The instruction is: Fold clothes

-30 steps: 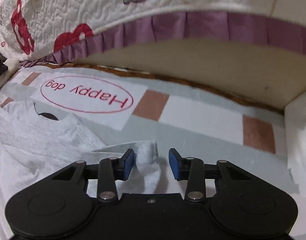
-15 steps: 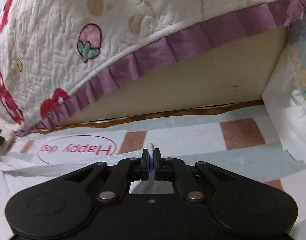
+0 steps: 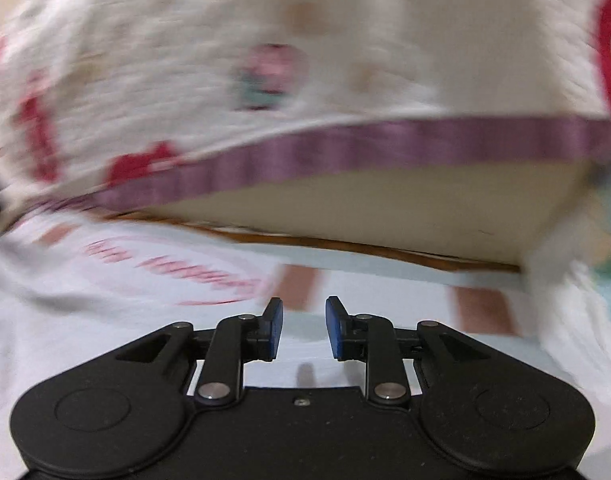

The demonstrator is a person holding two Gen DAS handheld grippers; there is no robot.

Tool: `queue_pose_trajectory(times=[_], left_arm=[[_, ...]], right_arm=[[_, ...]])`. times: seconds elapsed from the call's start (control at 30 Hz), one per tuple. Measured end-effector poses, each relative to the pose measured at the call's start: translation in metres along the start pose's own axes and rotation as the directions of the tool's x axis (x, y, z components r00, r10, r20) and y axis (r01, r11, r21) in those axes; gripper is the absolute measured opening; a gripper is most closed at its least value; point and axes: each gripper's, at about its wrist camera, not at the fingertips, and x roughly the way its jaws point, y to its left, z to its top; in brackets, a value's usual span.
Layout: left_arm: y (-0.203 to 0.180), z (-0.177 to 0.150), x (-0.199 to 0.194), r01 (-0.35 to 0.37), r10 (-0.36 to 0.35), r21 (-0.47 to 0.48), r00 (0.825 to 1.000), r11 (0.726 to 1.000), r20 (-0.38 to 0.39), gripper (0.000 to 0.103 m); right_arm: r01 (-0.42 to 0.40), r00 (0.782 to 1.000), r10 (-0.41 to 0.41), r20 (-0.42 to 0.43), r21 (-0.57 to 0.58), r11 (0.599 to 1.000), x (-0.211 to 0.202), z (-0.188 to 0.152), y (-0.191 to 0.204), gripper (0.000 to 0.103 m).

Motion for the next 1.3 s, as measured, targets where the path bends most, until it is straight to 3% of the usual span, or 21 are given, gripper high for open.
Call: queue_pose_trajectory(times=[0.1, 0.17, 0.2, 0.27, 0.37, 0.43, 0.5, 0.57, 0.63, 0.67, 0.73, 0.83, 0.93, 1.07, 1.13, 1.2, 1.3], left_arm=[[0.036, 0.012, 0.025, 0.061, -0.102, -0.245, 0.982, 0.968, -0.158, 0.022], [0.038, 0.015, 0.029, 0.032, -0.104, -0.27, 0.961, 0.962, -0.255, 0.024], [0.029, 0.017, 0.026, 0.055, -0.118, -0.227, 0.954, 0.972, -0.274, 0.028], [0.011, 0.018, 0.006, 0.109, -0.139, -0.152, 0.968, 0.982, -0.208, 0.046], [-0.013, 0.016, -0.026, 0.18, -0.179, 0.003, 0.981, 0.984, -0.073, 0.05], [-0.023, 0.011, -0.042, 0.233, -0.234, 0.089, 0.972, 0.968, -0.002, 0.054], [-0.041, 0.002, -0.044, 0.297, -0.294, 0.233, 0.955, 0.926, -0.048, 0.056], [-0.061, -0.012, -0.029, 0.353, -0.307, 0.338, 0.934, 0.873, -0.182, 0.056], [-0.08, -0.024, -0.007, 0.326, -0.227, 0.406, 0.935, 0.854, -0.273, 0.056], [-0.085, -0.028, 0.003, 0.282, -0.173, 0.427, 0.945, 0.859, -0.276, 0.056], [-0.085, -0.025, 0.021, 0.17, -0.084, 0.409, 0.972, 0.897, -0.221, 0.056], [-0.059, -0.005, 0.048, 0.043, -0.005, 0.226, 0.986, 0.973, -0.165, 0.056], [-0.035, 0.005, 0.069, -0.091, 0.108, 0.123, 0.984, 0.988, -0.139, 0.053], [-0.014, 0.008, 0.076, -0.243, 0.254, 0.112, 0.962, 0.963, -0.095, 0.053], [-0.003, 0.008, 0.062, -0.266, 0.269, 0.064, 0.962, 0.962, -0.051, 0.053], [0.006, 0.003, 0.04, -0.226, 0.226, 0.034, 0.974, 0.974, -0.016, 0.054], [0.015, -0.015, 0.004, -0.135, 0.137, 0.032, 0.989, 0.99, -0.054, 0.056]], right_arm=[[-0.115, 0.989, 0.11, -0.097, -0.039, 0.993, 0.015, -0.003, 0.03, 0.03], [-0.142, 0.98, 0.128, -0.153, -0.083, 0.986, 0.026, -0.008, 0.049, 0.031], [-0.154, 0.974, 0.133, -0.181, -0.105, 0.982, 0.032, -0.01, 0.058, 0.034], [-0.154, 0.97, 0.123, -0.211, -0.137, 0.979, 0.044, -0.014, 0.075, 0.037], [-0.131, 0.976, 0.104, -0.19, -0.132, 0.983, 0.059, -0.012, 0.086, 0.039], [-0.116, 0.979, 0.092, -0.184, -0.126, 0.985, 0.069, -0.007, 0.09, 0.043], [-0.101, 0.981, 0.079, -0.177, -0.12, 0.988, 0.079, -0.001, 0.093, 0.051], [-0.082, 0.983, 0.057, -0.173, -0.14, 0.987, 0.088, 0.004, 0.098, 0.054], [-0.057, 0.985, 0.037, -0.17, -0.116, 0.992, 0.095, 0.011, 0.096, 0.054], [-0.043, 0.985, 0.028, -0.169, -0.084, 0.996, 0.098, 0.014, 0.092, 0.054], [0.016, 0.984, -0.018, -0.176, -0.018, 1.0, 0.104, 0.018, 0.078, 0.054], [0.052, 0.987, -0.03, -0.159, 0.134, 0.99, 0.094, 0.015, 0.045, 0.053], [0.113, 0.981, -0.076, -0.176, 0.209, 0.971, 0.069, 0.008, 0.015, 0.054], [0.125, 0.976, -0.083, -0.202, 0.201, 0.972, 0.01, 0.003, -0.02, 0.056], [0.1, 0.975, -0.052, -0.217, 0.217, 0.971, -0.023, -0.002, -0.036, 0.056], [0.071, 0.973, -0.018, -0.232, 0.221, 0.973, -0.055, -0.014, -0.044, 0.056], [0.043, 0.972, 0.016, -0.234, 0.246, 0.968, -0.093, -0.04, -0.049, 0.056]])
